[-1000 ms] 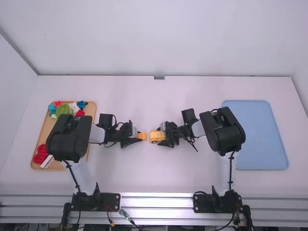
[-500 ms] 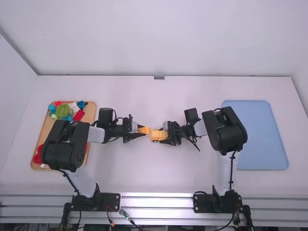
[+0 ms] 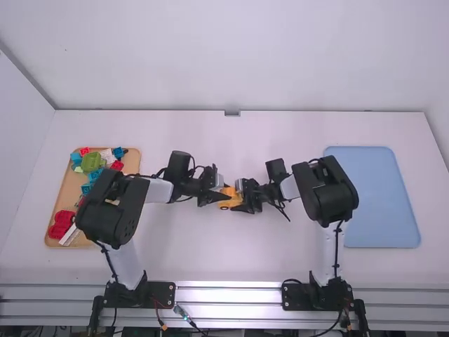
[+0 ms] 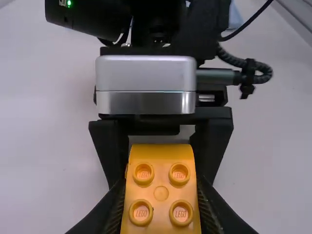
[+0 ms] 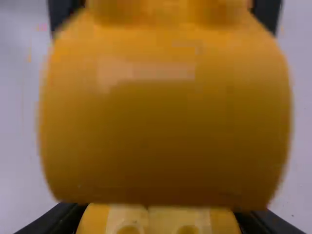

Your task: Assemble lego blocks to make yellow taxi

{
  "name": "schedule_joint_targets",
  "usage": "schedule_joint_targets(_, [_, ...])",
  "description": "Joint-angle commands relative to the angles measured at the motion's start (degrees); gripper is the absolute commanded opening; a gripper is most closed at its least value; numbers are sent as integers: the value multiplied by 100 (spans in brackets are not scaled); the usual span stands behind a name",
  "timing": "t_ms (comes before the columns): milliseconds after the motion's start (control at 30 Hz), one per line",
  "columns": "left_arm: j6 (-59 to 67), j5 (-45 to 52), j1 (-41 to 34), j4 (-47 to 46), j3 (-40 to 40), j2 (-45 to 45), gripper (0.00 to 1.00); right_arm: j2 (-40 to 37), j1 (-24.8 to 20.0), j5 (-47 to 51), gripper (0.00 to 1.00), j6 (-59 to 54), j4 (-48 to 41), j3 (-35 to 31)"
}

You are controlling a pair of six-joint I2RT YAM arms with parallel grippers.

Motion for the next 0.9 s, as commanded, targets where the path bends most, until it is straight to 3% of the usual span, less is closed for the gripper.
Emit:
schedule_joint_targets(0, [-57,24,-46,-116,162,249,2,85,0,118,57,-48,-33,-2])
schedule_joint_targets(867, [-52,-356,-328,-22,144,647,2,85,7,116,58,-46,-31,-2])
